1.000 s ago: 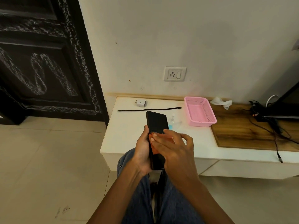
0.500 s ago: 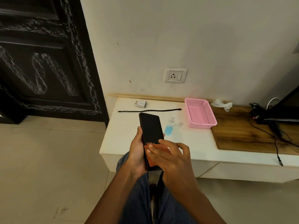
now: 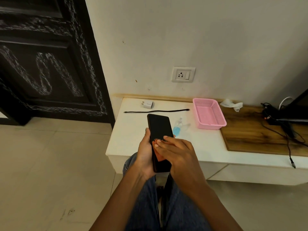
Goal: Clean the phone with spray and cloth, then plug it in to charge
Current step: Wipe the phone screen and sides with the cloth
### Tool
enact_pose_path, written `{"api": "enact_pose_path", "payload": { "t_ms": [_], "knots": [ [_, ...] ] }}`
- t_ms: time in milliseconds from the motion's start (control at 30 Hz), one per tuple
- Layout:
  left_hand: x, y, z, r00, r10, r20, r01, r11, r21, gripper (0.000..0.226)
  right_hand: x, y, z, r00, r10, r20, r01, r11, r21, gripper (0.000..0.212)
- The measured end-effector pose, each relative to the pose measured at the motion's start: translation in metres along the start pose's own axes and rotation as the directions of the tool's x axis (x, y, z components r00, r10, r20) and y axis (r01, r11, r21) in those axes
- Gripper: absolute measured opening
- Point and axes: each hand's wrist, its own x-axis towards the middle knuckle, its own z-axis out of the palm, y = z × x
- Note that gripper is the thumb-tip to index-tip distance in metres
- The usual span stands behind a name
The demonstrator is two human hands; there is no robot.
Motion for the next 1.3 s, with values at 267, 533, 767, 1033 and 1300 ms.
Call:
{"api": "enact_pose_path", "payload": {
  "t_ms": [267, 533, 767, 1033, 1300],
  "knots": [
    [-0.002, 0.007, -0.001, 0.999, 0.02, 0.047, -0.02, 1.0, -0.005, 0.079, -0.009, 0.003, -0.007, 0.998, -0.053, -0.018, 0.052, 0.996, -0.066, 0.043],
    [-0.005, 0.011, 0.004, 0.997, 0.011, 0.071, -0.01, 1.0, -0.018, 0.083, -0.007, 0.006, -0.012, 1.0, -0.017, -0.012, 0.016, 0.991, -0.133, 0.043],
    [-0.008, 0.013, 0.007, 0.997, 0.044, 0.07, -0.045, 0.999, 0.008, 0.081, 0.0, 0.012, -0.013, 0.998, 0.054, -0.018, -0.056, 0.988, -0.147, 0.06],
    [-0.009, 0.011, 0.004, 0.995, 0.079, 0.057, -0.082, 0.996, 0.045, 0.082, -0.004, 0.019, -0.016, 0.996, 0.045, -0.079, -0.057, 0.986, -0.155, 0.052],
    [-0.009, 0.015, 0.001, 0.992, 0.124, 0.037, -0.126, 0.991, 0.052, 0.081, -0.014, 0.016, -0.019, 0.998, 0.054, -0.043, -0.06, 0.984, -0.165, 0.055]
  ]
}}
